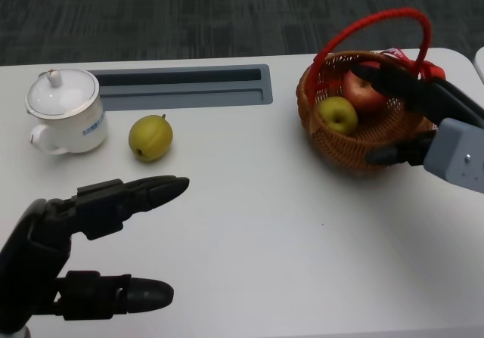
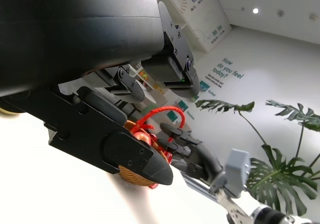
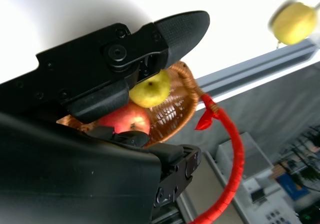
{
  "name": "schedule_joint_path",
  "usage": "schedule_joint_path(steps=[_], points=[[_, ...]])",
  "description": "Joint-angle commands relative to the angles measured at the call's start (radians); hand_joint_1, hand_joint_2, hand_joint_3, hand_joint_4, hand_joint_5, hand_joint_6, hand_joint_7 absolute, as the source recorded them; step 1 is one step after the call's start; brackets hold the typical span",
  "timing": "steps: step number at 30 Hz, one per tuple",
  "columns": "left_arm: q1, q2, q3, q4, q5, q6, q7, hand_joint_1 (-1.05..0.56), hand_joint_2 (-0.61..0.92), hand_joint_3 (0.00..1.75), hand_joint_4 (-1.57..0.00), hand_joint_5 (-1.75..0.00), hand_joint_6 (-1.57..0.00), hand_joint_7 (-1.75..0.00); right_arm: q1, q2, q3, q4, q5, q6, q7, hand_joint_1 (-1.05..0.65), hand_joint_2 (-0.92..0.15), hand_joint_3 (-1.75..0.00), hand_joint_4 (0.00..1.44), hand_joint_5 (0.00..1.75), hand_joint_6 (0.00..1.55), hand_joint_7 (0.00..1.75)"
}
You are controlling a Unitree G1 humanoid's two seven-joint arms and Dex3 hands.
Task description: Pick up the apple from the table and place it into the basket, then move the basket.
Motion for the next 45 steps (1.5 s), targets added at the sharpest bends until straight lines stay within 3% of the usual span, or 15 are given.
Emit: schedule_joint_path(steps=[1, 5, 9, 13, 18, 32, 45], points=[[-0.02, 0.028, 0.012, 0.039, -0.016, -0.005, -0.015, -0.59, 0.74, 0.0, -0.69, 0.0, -0.65, 0.0, 0.07, -0.018, -0.039, -0.045, 0.07, -0.133, 0.042, -0.98, -0.89, 0.0, 0.32, 0.01, 0.28, 0.01], [-0.04, 0.038, 0.011, 0.061, -0.035, 0.0, -0.024, -0.58, 0.74, 0.0, -0.69, 0.0, -0.65, 0.0, 0.164, 0.025, -0.081, -0.098, 0.201, -0.29, 0.145, -0.83, -0.85, 0.0, 0.37, 0.02, 0.33, 0.02], [-0.057, 0.04, 0.01, 0.078, -0.041, -0.001, -0.029, -0.58, 0.75, 0.0, -0.69, 0.0, -0.65, 0.0, 0.247, 0.09, -0.099, -0.154, 0.35, -0.382, 0.261, -0.73, -0.84, 0.0, 0.48, 0.04, 0.43, 0.03], [-0.072, 0.042, 0.006, 0.089, -0.052, -0.001, -0.041, -0.57, 0.75, 0.0, -0.69, 0.0, -0.64, 0.0, 0.311, 0.146, -0.084, -0.216, 0.469, -0.418, 0.372, -0.64, -0.84, 0.0, 0.58, 0.03, 0.52, 0.03], [-0.071, 0.043, 0.003, 0.08, -0.053, 0.005, -0.049, -0.57, 0.75, 0.0, -0.68, 0.0, -0.64, 0.0, 0.361, 0.202, -0.066, -0.296, 0.603, -0.38, 0.527, -0.58, -0.83, 0.0, 0.6, 0.01, 0.54, 0.01], [-0.065, 0.038, 0.005, 0.079, -0.052, -0.009, -0.055, -0.52, 0.73, 0.0, -0.7, -0.01, -0.66, -0.01, 0.369, 0.31, -0.097, -0.279, 0.657, -0.395, 0.657, -0.5, -0.85, 0.0, 0.67, 0.01, 0.6, 0.02], [-0.069, 0.036, -0.007, 0.098, -0.066, -0.034, -0.071, -0.46, 0.71, 0.0, -0.74, -0.02, -0.7, -0.01, 0.358, 0.331, -0.127, -0.257, 0.654, -0.391, 0.708, -0.46, -0.84, 0.0, 0.67, 0.0, 0.63, 0.01]])
